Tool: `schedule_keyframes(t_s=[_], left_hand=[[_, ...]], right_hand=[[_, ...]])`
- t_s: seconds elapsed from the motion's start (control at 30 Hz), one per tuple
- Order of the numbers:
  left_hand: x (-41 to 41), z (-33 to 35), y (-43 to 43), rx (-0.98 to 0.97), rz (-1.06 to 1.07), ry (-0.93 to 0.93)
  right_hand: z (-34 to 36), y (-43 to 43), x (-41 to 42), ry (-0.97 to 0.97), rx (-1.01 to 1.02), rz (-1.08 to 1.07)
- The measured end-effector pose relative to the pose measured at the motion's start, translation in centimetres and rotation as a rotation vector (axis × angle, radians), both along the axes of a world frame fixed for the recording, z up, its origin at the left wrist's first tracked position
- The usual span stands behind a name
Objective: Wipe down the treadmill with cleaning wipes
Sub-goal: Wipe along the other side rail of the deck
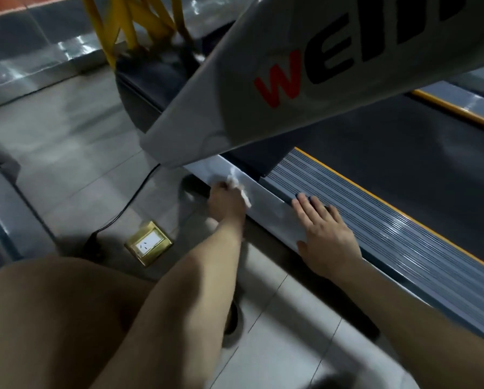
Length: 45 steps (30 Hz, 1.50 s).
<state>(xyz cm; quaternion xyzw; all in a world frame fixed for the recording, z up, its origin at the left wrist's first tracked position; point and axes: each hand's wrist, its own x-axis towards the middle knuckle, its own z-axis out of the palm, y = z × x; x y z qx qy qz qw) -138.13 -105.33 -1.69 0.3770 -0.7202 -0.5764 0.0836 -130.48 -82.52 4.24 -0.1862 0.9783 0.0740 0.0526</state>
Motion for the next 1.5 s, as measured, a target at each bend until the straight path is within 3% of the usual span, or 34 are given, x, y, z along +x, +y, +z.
schedule_keyframes(t_s=[0.1,0.3,0.57,0.67,0.87,0.93,1.07,1.13,1.2,1.27,1.4,1.5], left_hand=[[1.4,-1.5,4.8,0.024,-0.031,0.172],[5.1,-4.2,8.0,-0.196,-0.373,0.49],[-0.1,-7.5,-0.8,-0.26,-0.447,0.328],[2.0,-7.4,0.9,-0.175,-0.46,0.384],[5.3,-7.3,4.4,-0.262,-0.515,0.505],[3.6,-7.5,2.4,-0.183,-0.453,0.452],[-0.5,-7.2,-1.9,0.054,-0.173,0.174],[-0.2,-6.4,-0.8,0.072,-0.126,0.212],[1.7,-6.2,2.6,0.053,-0.165,0.366],[4.2,-6.0,6.2,-0.123,-0.252,0.481],[4.1,-6.8,5.9,-0.247,-0.308,0.535],[0.8,-8.0,1.1,-0.174,-0.294,0.449]], right_hand=[[0.2,-0.3,-0.3,-0.004,-0.017,0.018],[0.2,-1.6,-2.1,0.094,-0.157,0.103],[0.5,-7.7,-8.9,-0.008,-0.31,0.202],[-0.2,-7.6,-8.8,0.021,-0.353,0.216],[-2.1,-7.1,-8.7,0.138,-0.413,0.303],[-2.4,-6.7,-8.9,0.169,-0.392,0.348],[-2.7,-6.4,-9.1,0.171,-0.354,0.38],[-2.9,-6.1,-9.3,0.196,-0.336,0.395],[-3.1,-6.1,-9.2,0.22,-0.328,0.396],[-2.9,-6.4,-9.0,0.22,-0.329,0.397],[-2.1,-6.0,-9.7,0.215,-0.292,0.464],[-2.2,-4.7,-10.4,0.177,-0.239,0.519]])
